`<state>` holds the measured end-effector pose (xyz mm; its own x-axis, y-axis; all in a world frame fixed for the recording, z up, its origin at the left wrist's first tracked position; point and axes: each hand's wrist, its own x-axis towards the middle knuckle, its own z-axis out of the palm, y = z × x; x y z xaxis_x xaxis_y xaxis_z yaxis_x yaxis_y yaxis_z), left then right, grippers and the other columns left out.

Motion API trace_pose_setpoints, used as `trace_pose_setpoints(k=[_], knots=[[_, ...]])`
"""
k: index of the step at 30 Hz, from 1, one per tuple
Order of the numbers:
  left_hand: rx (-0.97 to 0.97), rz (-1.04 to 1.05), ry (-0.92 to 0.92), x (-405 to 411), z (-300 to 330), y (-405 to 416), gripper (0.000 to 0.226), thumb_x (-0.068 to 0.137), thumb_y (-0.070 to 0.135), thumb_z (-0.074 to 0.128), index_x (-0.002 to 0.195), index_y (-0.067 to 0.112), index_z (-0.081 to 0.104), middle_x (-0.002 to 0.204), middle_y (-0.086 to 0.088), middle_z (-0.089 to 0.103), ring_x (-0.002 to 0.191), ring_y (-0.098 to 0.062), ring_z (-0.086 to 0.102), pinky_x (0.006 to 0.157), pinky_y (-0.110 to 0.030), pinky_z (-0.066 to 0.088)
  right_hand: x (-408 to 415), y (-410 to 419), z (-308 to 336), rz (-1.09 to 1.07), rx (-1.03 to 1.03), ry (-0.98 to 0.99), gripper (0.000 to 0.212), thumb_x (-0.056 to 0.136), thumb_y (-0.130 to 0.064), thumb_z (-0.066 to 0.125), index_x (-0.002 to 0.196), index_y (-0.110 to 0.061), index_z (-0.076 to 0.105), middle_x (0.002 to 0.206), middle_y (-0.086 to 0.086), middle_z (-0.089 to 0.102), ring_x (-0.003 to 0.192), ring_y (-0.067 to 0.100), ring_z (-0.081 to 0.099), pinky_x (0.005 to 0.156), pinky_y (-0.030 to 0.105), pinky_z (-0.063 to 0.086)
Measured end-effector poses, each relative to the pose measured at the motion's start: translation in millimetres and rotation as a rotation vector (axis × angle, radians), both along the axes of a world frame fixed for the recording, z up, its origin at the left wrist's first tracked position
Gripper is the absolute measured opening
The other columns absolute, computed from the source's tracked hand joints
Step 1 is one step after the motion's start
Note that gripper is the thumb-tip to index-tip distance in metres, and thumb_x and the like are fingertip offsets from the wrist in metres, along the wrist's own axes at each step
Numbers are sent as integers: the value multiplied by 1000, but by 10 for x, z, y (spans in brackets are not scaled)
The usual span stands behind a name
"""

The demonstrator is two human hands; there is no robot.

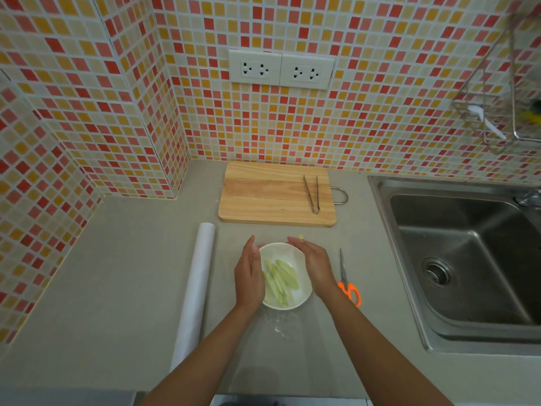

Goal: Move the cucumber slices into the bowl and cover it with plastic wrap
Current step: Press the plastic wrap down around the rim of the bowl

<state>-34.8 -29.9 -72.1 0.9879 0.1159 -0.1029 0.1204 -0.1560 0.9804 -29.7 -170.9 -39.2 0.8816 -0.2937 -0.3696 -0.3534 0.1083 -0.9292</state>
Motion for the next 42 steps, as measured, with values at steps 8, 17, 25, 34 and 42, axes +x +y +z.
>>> trace_pose_setpoints(k=[8,17,25,34,42], knots=[[-187,-4,61,31,29,32,46,97,53,31,135,34,49,107,14,71,99,2,63,75,-12,49,-111,-43,-40,125,90,42,40,98,-46,38,115,-27,68,114,-10,69,103,5,65,78,20,49],[-73,-185,84,172,155,211,57,95,58,23,139,32,48,129,12,61,121,-4,53,102,-23,37,-230,-27,-123,-21,52,-16,35,99,-26,44,101,-6,72,92,5,72,80,12,66,62,12,51],[-260,87,216,-156,73,107,45,103,38,31,138,18,52,140,0,54,128,-14,50,109,-31,38,-111,32,-101,121,119,87,43,97,-40,44,96,-9,73,96,12,72,90,24,68,83,36,52],[-254,186,284,-64,133,66,47,101,42,39,134,15,56,136,2,57,127,-14,50,110,-31,36,-287,112,-215,-87,151,141,43,99,-40,39,80,-16,69,73,-1,73,72,14,68,64,28,52],[-218,53,291,95,141,69,23,99,35,48,118,26,56,119,6,58,93,2,54,71,-11,40,-350,52,-198,-161,249,61,24,99,-26,41,84,-20,59,87,2,60,84,16,58,73,28,48]])
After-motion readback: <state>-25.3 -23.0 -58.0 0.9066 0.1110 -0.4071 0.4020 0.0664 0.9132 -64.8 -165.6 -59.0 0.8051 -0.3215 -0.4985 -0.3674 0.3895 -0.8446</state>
